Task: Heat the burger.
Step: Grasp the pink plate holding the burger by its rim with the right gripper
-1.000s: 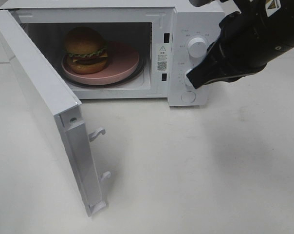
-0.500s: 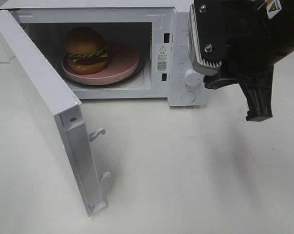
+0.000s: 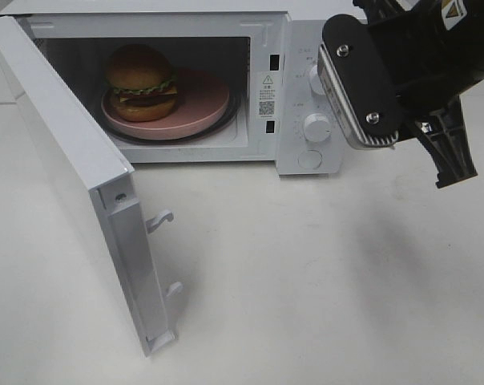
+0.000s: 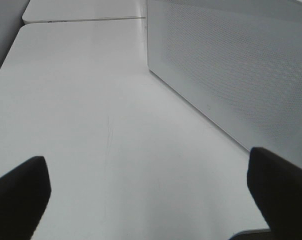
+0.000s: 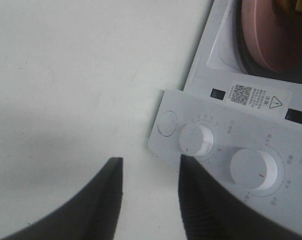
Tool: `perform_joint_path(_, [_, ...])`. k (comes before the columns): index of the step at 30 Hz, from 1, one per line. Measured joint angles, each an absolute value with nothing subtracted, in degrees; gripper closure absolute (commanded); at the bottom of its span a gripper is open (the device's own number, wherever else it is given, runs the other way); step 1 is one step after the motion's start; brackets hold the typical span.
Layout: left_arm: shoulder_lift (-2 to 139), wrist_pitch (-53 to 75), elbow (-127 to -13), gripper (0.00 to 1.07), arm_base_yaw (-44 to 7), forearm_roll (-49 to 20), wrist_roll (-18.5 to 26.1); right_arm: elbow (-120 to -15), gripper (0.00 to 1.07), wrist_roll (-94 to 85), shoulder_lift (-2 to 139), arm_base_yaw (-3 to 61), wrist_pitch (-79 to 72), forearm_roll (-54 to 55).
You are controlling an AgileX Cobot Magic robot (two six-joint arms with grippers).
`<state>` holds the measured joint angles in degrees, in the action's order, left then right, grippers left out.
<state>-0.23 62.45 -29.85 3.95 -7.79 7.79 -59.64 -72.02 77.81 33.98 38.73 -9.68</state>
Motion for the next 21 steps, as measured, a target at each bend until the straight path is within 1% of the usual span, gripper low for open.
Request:
perform_joint_path(1, [-0.23,62.45,-29.85,0.06,3.95,-7.79,7.79,-59.64,0.6,-72.02,77.81,33.98,38.73,-9.68])
perform_joint_path(3, [-0.23,62.45,-29.85,0.06,3.95,-7.79,7.79,-59.64,0.52,-72.02,77.81,33.98,38.16,-9.68])
perform_joint_path(6, [-0.23,62.45,-29.85,0.06,3.95,-7.79,7.79,-59.64,0.5,-71.79,77.81,33.98,37.87,-9.68])
perform_joint_path(8, [-0.23,62.45,-29.85,0.06,3.95,-7.79,7.79,-59.64,0.39,-70.24,77.81,33.98,36.04,-9.68])
perform_joint_path(9, [-0.23,62.45,-29.85,0.06,3.95,-7.79,7.79,-59.64,0.39,-70.24,77.81,33.98,36.04,-9.68])
perform_joint_path(10, [-0.23,62.45,-29.85,0.06,3.95,-7.79,7.79,-59.64,0.31,-68.58,77.81,33.98,34.95,-9.68])
perform_joint_path(11, [-0.23,62.45,-29.85,0.06,3.95,-7.79,7.79,-59.64,0.31,-68.58,77.81,33.98,34.95,-9.68])
perform_joint_path(12, [-0.23,62.45,-29.85,0.06,3.95,-7.79,7.79,-59.64,0.28,-67.49,77.81,33.98,34.43,-9.68])
perform_joint_path(13, [-0.23,62.45,-29.85,0.06,3.95,-7.79,7.79,-59.64,0.21,-65.43,77.81,33.98,33.46,-9.68])
perform_joint_path(17, [-0.23,62.45,-29.85,0.06,3.95,-7.79,7.79,-59.64,0.17,-63.48,77.81,33.98,32.66,-9.91])
perform_joint_path(21, [-0.23,62.45,-29.85,0.06,3.95,-7.79,7.79,-59.64,0.18,-62.85,78.38,33.98,32.37,-11.23])
